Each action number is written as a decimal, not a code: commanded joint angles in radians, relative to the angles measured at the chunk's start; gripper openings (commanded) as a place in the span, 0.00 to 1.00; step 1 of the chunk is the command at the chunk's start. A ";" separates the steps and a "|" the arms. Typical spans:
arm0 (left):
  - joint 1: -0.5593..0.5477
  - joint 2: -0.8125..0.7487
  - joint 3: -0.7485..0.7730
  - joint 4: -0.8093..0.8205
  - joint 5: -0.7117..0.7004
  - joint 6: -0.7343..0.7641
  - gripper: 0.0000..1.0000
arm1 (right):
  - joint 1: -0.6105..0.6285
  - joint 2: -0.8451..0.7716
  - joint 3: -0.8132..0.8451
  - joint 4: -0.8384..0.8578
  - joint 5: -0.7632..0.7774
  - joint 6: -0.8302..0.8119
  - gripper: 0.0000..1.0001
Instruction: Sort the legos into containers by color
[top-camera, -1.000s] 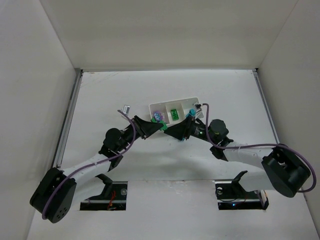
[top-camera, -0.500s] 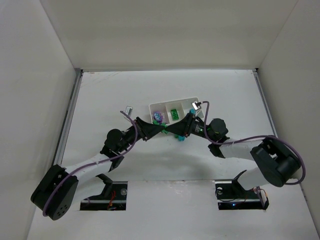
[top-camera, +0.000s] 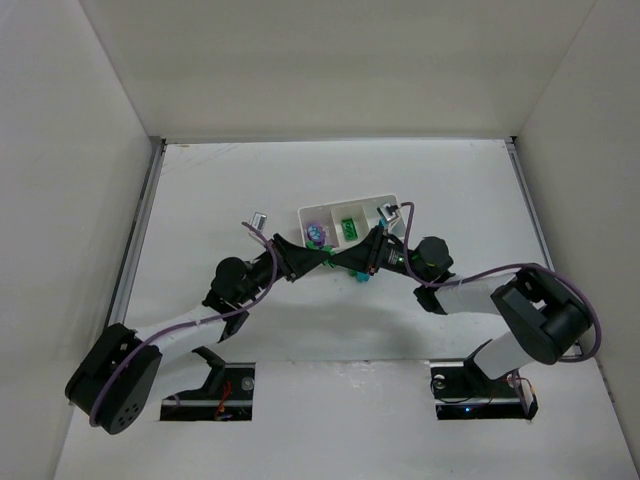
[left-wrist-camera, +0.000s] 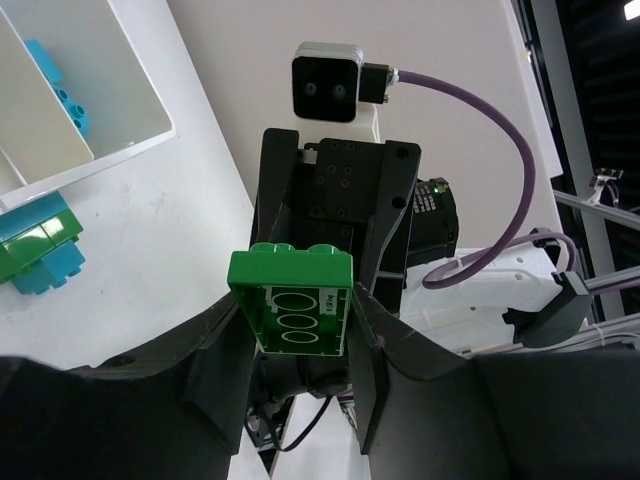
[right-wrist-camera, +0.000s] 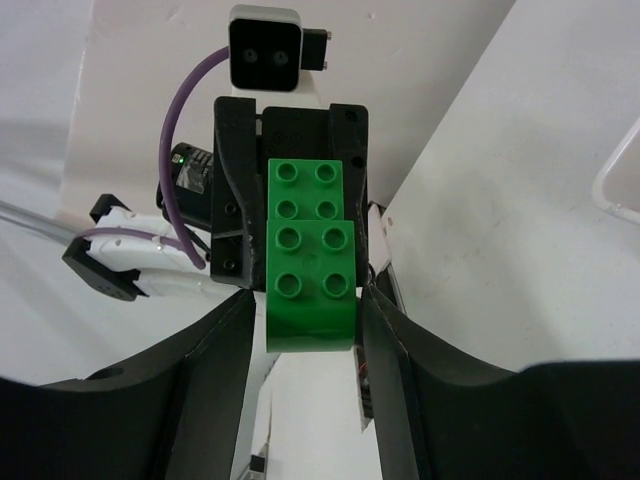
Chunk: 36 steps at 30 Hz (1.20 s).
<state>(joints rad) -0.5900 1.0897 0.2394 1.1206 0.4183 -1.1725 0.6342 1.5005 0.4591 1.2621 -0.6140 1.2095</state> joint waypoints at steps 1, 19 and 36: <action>-0.009 0.012 0.017 0.097 0.016 0.001 0.36 | -0.008 0.009 0.035 0.126 -0.024 0.012 0.52; 0.012 -0.016 -0.012 0.096 -0.049 0.001 0.51 | -0.032 0.001 -0.002 0.168 -0.017 0.032 0.38; 0.019 0.021 0.012 0.113 -0.121 0.034 0.46 | -0.043 0.015 -0.022 0.171 -0.020 0.016 0.38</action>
<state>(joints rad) -0.5804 1.1065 0.2295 1.1561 0.3256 -1.1645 0.6018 1.5139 0.4416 1.2655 -0.6331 1.2453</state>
